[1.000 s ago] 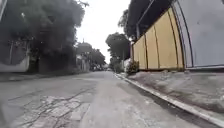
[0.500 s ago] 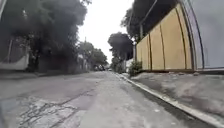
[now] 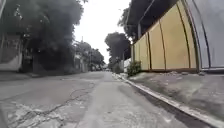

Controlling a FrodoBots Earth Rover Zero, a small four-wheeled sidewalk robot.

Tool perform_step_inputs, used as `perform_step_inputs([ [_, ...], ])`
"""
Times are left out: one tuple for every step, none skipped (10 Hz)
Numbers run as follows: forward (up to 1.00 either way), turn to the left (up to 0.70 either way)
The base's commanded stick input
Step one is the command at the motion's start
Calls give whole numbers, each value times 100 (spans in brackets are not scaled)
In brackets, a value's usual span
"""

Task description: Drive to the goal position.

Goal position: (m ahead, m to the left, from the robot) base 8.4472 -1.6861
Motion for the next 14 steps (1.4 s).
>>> perform_step_inputs([
  [70, 0],
  [70, 0],
  [70, 0],
  [70, 0],
  [70, -5],
  [70, -14],
  [70, -31],
  [70, -33],
  [70, -24],
  [70, 0],
  [70, 0],
  [70, 0],
  [70, 0],
  [70, 0],
])
